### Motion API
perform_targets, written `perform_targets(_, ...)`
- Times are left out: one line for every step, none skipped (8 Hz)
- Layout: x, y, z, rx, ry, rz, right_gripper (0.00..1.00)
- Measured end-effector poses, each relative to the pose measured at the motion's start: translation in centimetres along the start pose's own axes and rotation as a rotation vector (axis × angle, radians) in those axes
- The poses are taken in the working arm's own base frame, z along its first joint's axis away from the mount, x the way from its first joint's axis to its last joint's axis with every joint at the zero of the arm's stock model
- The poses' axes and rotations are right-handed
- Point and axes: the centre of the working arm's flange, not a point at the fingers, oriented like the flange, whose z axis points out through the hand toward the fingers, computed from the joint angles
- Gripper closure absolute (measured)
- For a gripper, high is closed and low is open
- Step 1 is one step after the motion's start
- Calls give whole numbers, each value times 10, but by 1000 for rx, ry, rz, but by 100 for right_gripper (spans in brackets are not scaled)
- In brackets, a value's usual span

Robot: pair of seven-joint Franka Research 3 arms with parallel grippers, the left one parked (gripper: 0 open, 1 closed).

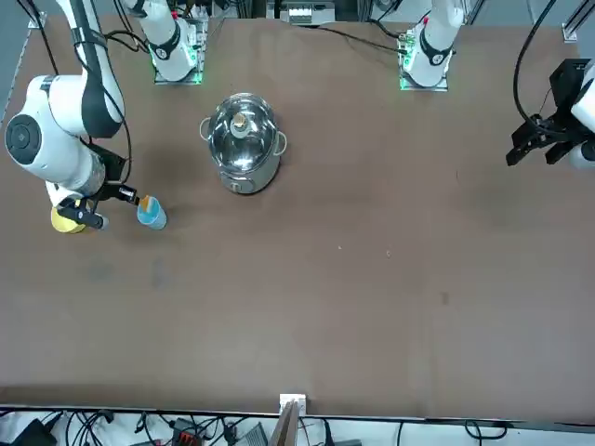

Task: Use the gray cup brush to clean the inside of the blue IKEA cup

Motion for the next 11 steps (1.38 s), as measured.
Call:
perform_targets(0,1,2,-13,5,-8,95)
perform_targets(1,1,3,-23,19,-11,95)
perform_targets(4,0,4,-20,40,-1,95)
perform_targets(7,-3,7,-15,57,18,95)
perform_targets(7,-10,10,-14,59,32,95)
perform_targets(5,-19,13,-16,54,50,95)
perform_targets(2,-28,15,-19,50,70,95)
perform_targets(-3,-37,18,-27,35,80,95)
perform_targets(-6,-40,19,-41,21,77,95)
perform_targets(-7,-37,19,-53,6,80,95)
perform_targets(-8,-32,18,-60,-9,89,95)
